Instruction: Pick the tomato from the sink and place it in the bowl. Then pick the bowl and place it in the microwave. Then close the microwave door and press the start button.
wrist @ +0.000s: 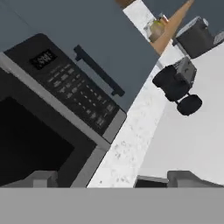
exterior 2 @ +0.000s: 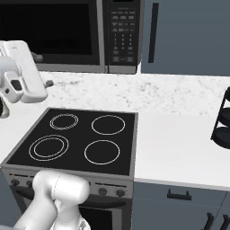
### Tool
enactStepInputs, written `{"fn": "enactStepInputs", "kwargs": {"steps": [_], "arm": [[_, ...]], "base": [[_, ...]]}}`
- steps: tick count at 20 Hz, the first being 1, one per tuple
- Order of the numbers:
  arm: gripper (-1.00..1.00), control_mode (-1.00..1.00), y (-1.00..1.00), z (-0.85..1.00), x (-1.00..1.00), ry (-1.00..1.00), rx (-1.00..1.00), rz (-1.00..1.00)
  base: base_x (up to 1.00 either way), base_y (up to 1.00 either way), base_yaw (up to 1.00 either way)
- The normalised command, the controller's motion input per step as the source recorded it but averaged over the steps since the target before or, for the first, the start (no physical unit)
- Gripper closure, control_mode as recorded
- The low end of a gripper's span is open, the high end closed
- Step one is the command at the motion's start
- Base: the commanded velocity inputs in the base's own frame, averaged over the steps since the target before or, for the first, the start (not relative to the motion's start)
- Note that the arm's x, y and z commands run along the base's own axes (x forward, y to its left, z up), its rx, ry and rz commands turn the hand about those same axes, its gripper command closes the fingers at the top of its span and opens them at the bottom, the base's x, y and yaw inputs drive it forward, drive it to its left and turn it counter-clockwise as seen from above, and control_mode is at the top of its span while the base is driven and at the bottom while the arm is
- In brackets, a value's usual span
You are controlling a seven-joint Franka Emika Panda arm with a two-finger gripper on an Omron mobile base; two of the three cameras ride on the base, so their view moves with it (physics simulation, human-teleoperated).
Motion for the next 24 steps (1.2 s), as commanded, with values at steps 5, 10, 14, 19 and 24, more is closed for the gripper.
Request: {"fn": "enactStepInputs", "kwargs": {"steps": [5, 10, 14, 19, 24], "arm": [[-1.0, -1.0, -0.62, -0.03, -0.02, 0.0, 0.82, 0.34], [-1.0, -1.0, -0.65, -0.5, -0.05, 0.0, 0.74, 0.37], [-1.0, -1.0, -0.56, -0.62, 0.13, -0.03, 0.53, 0.29], [-1.0, -1.0, -0.3, -0.25, 0.53, -0.14, 0.31, 0.29], [-1.0, -1.0, 0.0, 0.02, 0.73, -0.13, 0.03, 0.21]], "base": [[0.0, 0.0, 0.0], [0.0, 0.0, 0.0], [0.0, 0.0, 0.0], [0.0, 0.0, 0.0], [0.0, 0.0, 0.0]]}}
